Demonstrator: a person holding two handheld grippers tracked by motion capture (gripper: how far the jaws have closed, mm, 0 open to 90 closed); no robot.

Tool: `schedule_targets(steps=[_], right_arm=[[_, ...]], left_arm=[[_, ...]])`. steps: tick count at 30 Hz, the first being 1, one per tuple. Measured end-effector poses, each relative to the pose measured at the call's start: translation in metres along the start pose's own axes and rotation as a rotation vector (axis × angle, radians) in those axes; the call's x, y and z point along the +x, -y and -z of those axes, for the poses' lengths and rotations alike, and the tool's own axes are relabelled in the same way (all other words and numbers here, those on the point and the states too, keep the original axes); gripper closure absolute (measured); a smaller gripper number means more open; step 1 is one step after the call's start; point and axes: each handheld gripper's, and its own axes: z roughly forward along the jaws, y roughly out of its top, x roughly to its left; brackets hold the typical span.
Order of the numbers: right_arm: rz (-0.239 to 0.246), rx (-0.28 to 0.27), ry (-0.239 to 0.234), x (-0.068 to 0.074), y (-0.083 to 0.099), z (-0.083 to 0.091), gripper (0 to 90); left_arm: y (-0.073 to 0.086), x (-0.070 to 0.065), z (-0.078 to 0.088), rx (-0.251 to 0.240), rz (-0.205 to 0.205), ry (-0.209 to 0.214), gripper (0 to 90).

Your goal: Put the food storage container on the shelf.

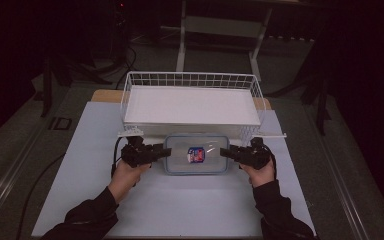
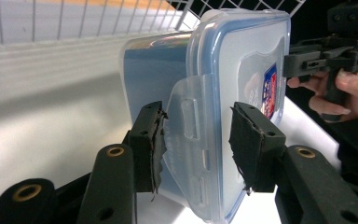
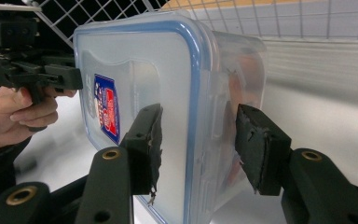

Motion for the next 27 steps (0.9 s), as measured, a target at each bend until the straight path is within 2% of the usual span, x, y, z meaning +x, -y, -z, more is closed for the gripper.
schedule_targets(steps=[4, 8, 12, 13, 14, 15, 16, 18, 19, 25, 26, 27], right_arm=[[0.001, -0.008, 0.009, -0.005, 0.001, -0.001, 51.9], [0.006, -0.007, 0.027, -0.010, 0.005, -0.007, 51.8], [-0.004, -0.019, 0.020, -0.015, 0.006, -0.011, 51.7], [-0.003, -0.026, 0.017, -0.016, 0.006, -0.012, 51.6], [-0.003, -0.026, 0.017, -0.016, 0.006, -0.012, 51.6], [-0.005, -0.027, 0.016, -0.017, 0.005, -0.012, 51.6], [0.002, -0.032, 0.011, -0.017, 0.004, -0.014, 51.5], [0.004, -0.030, 0.017, -0.016, 0.002, -0.015, 51.5], [-0.003, -0.033, 0.016, -0.017, 0.002, -0.015, 51.4], [-0.037, -0.036, 0.006, -0.022, 0.005, -0.016, 50.7], [-0.035, -0.033, 0.017, -0.022, 0.006, -0.016, 50.7], [-0.010, -0.038, 0.047, -0.020, 0.006, -0.017, 57.5]], left_arm=[[0.002, 0.006, -0.006, -0.018, -0.009, 0.000, 54.3], [0.005, 0.012, -0.014, -0.010, 0.000, -0.015, 53.8], [0.004, 0.014, -0.015, -0.017, 0.014, -0.009, 53.7], [0.004, 0.013, -0.014, -0.028, -0.020, -0.029, 53.8], [0.004, 0.013, -0.014, -0.028, -0.020, -0.029, 54.3], [0.001, 0.013, -0.014, -0.039, -0.042, -0.034, 54.3], [-0.004, 0.011, -0.010, -0.090, -0.071, -0.063, 61.0], [-0.004, 0.013, -0.012, -0.109, -0.058, -0.067, 61.6], [-0.004, 0.014, -0.012, -0.113, -0.052, -0.065, 61.5], [-0.003, 0.010, -0.016, -0.119, -0.102, -0.089, 58.9], [-0.001, 0.008, -0.019, -0.113, -0.124, -0.117, 57.7], [0.000, 0.007, -0.022, -0.108, -0.133, -0.145, 54.6]])
